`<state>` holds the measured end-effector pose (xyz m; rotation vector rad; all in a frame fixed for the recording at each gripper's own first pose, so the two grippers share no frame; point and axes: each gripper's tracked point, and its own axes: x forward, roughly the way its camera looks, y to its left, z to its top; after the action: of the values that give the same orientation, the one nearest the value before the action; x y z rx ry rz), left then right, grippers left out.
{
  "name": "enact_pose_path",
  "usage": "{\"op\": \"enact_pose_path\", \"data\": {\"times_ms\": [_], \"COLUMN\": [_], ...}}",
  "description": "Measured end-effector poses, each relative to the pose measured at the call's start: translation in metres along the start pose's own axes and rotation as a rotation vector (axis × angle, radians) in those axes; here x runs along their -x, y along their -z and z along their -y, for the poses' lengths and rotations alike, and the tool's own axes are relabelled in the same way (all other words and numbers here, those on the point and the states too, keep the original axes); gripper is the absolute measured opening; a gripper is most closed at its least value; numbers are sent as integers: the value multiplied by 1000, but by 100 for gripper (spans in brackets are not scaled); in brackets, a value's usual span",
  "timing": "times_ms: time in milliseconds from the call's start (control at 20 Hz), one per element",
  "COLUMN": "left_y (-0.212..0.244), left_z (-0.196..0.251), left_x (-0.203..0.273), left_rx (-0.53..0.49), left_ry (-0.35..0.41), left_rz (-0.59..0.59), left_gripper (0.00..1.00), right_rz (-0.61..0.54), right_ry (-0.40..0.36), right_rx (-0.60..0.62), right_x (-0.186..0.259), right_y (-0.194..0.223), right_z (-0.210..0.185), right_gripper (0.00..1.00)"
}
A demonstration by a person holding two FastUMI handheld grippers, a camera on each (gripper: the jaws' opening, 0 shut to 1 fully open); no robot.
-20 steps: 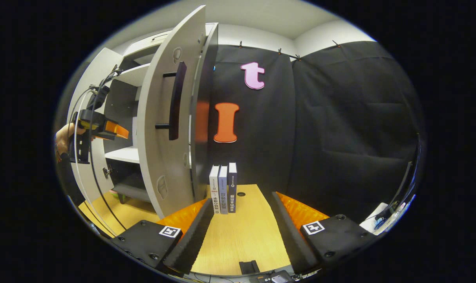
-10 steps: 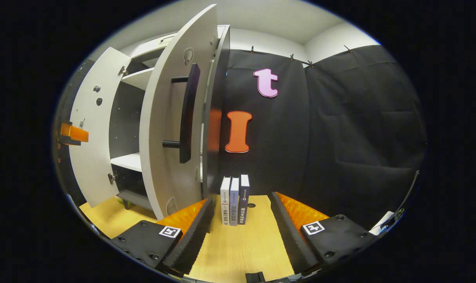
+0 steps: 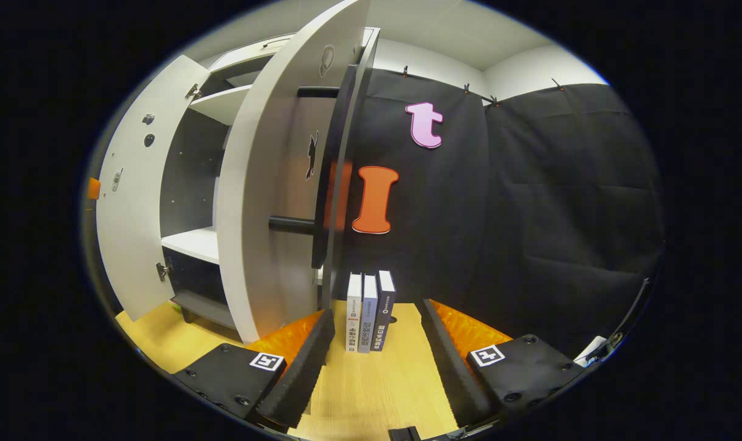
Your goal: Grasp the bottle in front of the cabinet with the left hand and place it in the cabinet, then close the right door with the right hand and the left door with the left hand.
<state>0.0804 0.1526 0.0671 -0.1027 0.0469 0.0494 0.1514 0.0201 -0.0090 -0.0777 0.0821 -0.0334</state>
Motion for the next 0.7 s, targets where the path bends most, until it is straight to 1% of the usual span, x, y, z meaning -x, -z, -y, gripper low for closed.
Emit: {"op": "enact_pose_path", "data": {"times_ms": [150, 200, 350, 450, 500, 550, 650, 700], "left_y": [0, -2, -12, -19, -22, -23, -25, -26], "left_z": [-13, -16, -23, -29, -31, -33, -39, -44], "left_x": [-2, -1, 2, 3, 5, 7, 10, 11], "left_rx": [-4, -7, -26, -34, -31, -26, -17, -13], "left_ry": [30, 37, 43, 41, 40, 40, 35, 25], "left_rz": [1, 5, 32, 51, 59, 63, 67, 68], "left_gripper": [95, 95, 95, 95, 95, 94, 94, 95], "right_rz": [12, 15, 10, 25, 25, 19, 14, 17], "right_ry": [28, 23, -54, -55, -66, -91, -142, -149], "right_rx": [-11, -18, -48, -36, -30, -33, -38, -32], "right_x": [3, 4, 8, 8, 6, 6, 5, 3], "right_y": [-1, -2, 0, -5, -6, -7, -9, -11], "right_z": [-5, -12, -54, -71, -82, -94, -117, -124], "right_gripper": [94, 94, 94, 94, 90, 94, 94, 94]}}
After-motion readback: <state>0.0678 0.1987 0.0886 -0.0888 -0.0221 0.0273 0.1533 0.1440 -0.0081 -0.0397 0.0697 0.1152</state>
